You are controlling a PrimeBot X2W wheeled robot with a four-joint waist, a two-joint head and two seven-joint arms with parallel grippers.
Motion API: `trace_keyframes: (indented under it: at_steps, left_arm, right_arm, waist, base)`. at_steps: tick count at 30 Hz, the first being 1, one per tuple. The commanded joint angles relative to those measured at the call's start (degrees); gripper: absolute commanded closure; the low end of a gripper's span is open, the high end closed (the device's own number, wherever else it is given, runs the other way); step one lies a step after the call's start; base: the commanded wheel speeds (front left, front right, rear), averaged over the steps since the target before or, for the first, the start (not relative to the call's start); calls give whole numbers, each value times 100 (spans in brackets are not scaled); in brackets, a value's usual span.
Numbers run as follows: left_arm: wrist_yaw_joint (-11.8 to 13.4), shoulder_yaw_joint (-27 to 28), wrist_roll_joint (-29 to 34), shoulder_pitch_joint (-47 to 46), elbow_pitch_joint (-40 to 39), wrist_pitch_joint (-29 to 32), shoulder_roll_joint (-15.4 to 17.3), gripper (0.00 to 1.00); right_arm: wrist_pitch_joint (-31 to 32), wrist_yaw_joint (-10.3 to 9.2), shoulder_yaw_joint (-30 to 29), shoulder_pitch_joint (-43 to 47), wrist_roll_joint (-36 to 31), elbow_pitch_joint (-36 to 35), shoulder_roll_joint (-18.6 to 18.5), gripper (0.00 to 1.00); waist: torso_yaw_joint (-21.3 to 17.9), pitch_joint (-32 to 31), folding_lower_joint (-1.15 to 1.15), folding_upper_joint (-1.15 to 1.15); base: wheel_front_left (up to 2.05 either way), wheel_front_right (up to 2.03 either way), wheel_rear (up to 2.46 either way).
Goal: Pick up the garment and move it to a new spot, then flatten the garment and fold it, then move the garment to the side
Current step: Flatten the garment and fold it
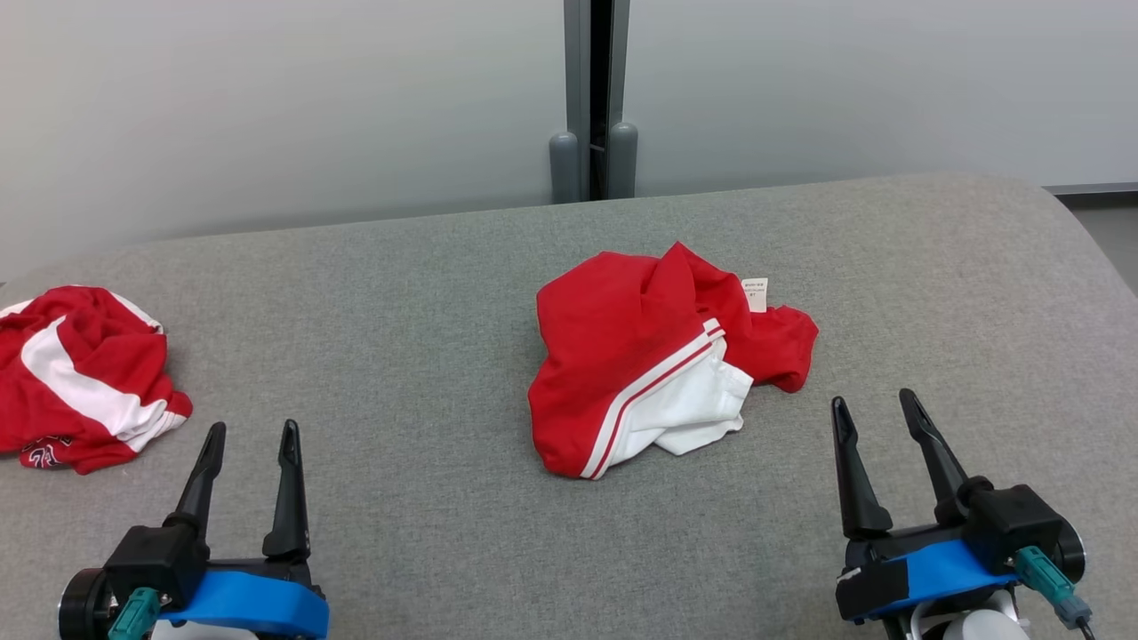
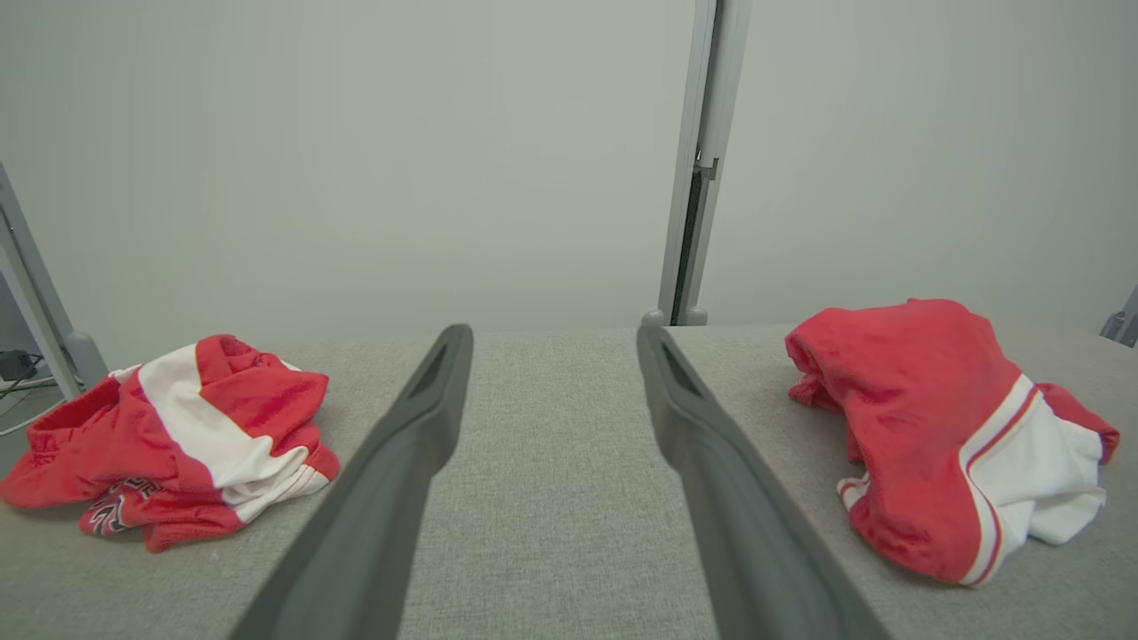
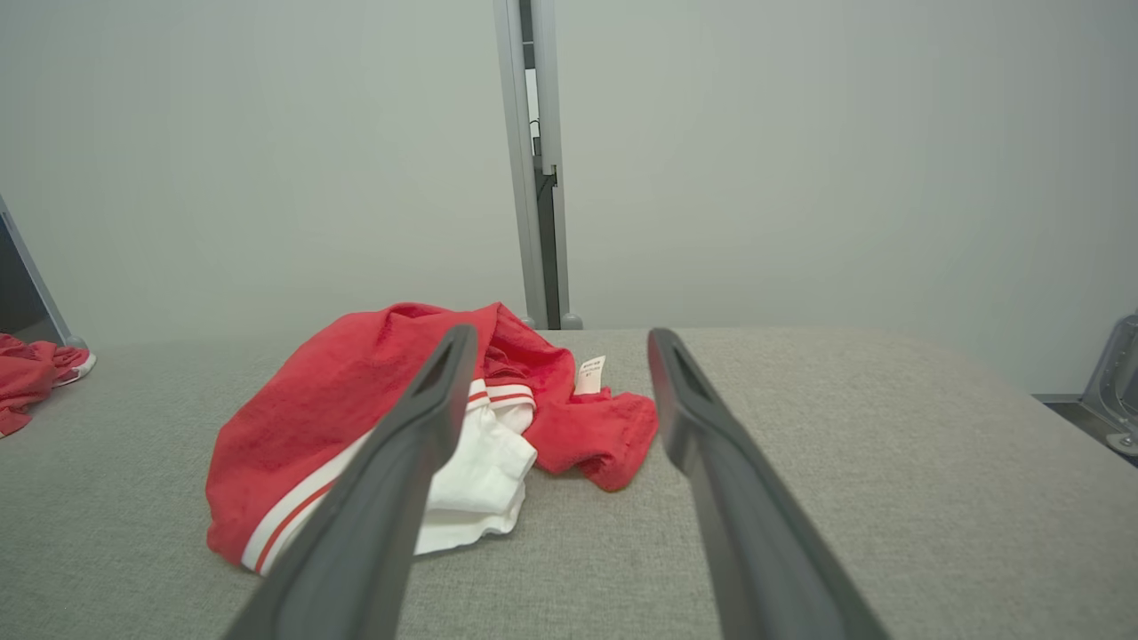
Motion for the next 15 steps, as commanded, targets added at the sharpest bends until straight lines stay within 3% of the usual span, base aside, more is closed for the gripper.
trace_keyframes:
  at_steps: [1, 15]
  left_arm:
    - [-47, 74, 66, 54, 38, -27, -11, 0]
    - [-253, 189, 301, -110, 179, -27, -192, 0]
  right_arm:
    - [-2, -2, 12, 52, -5, 28, 5, 0]
    - [-1, -2, 51, -11, 21, 79, 5, 0]
  waist:
    - [-10, -13, 0, 0]
    - [-15, -19, 0, 0]
  base:
    - [0, 0, 0]
    - [0, 0, 0]
